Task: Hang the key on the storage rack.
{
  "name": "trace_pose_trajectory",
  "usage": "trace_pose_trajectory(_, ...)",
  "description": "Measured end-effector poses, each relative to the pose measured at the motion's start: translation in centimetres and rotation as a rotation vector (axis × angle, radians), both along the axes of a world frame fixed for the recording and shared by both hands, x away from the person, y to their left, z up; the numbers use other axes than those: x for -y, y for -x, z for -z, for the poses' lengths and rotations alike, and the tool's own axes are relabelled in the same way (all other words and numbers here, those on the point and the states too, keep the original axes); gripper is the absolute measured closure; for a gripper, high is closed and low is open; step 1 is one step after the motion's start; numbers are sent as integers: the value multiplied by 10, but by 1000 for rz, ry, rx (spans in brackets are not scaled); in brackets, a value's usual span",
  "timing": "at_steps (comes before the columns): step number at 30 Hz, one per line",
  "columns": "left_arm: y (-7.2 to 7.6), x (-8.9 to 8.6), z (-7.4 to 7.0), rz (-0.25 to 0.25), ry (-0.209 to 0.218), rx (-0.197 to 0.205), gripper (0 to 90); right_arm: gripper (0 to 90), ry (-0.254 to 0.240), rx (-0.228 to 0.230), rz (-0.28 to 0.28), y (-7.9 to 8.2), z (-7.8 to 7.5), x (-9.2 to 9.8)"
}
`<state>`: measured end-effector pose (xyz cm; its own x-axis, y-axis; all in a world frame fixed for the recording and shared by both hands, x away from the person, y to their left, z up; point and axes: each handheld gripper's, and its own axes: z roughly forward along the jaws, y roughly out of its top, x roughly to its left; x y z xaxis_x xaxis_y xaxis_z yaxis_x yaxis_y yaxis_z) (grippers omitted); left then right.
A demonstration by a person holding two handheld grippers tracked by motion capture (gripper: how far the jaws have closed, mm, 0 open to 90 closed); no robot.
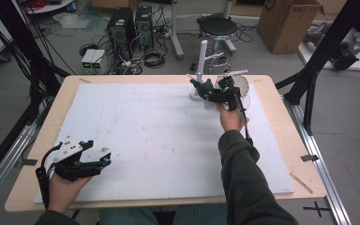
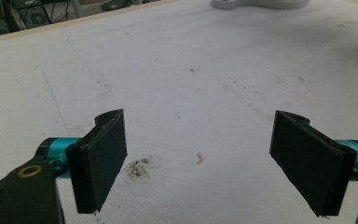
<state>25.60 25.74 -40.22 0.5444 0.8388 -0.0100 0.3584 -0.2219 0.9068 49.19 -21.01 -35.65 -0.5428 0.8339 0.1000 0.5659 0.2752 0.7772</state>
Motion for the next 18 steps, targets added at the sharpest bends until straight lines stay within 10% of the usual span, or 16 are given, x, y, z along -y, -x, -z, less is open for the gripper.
trace_pose_trajectory(18,0,-2,0,-2,7,0,189,474,11,-46,18,-7,18,-5)
